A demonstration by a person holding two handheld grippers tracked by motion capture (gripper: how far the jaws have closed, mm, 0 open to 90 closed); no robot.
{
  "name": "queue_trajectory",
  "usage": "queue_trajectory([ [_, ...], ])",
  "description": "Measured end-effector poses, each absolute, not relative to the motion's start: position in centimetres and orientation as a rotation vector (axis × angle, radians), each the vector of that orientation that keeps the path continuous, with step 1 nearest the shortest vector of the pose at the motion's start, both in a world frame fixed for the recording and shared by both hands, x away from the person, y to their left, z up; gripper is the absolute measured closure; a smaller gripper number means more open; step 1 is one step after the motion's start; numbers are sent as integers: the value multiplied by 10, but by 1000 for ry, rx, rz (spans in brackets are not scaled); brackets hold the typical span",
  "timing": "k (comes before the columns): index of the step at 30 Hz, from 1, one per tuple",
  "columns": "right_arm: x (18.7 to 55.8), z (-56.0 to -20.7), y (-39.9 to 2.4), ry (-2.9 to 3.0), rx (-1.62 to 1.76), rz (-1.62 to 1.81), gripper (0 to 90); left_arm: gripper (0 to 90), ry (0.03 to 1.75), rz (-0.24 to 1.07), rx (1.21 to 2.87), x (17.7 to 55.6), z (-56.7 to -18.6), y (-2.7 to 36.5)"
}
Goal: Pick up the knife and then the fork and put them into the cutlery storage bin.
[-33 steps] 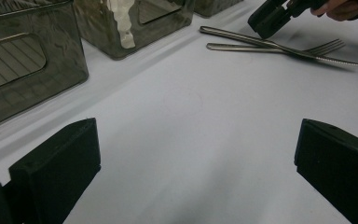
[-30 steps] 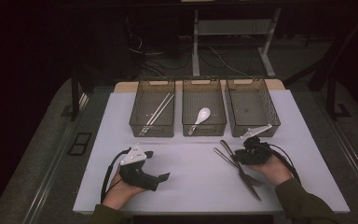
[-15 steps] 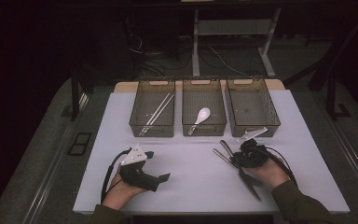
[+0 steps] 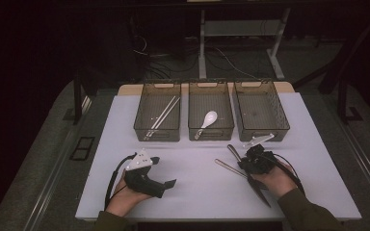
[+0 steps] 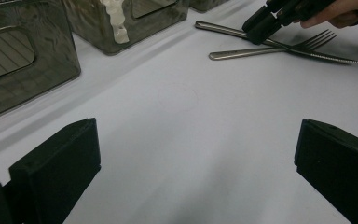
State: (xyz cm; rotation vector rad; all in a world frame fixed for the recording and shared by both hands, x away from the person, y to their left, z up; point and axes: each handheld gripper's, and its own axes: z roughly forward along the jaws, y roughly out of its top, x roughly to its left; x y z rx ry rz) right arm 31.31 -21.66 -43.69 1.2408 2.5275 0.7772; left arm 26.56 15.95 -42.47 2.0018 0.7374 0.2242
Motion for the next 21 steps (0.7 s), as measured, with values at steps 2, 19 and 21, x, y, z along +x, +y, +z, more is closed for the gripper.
queue_trajectory([
  [2,312,-437,-216,2520,1247,771,724,0,737,222,2003,266,-425,160],
  [19,318,-438,-225,2505,1358,848,788,0,740,214,1992,267,-425,161],
  [21,318,-438,-225,2506,1352,849,786,0,740,215,1992,267,-425,162],
])
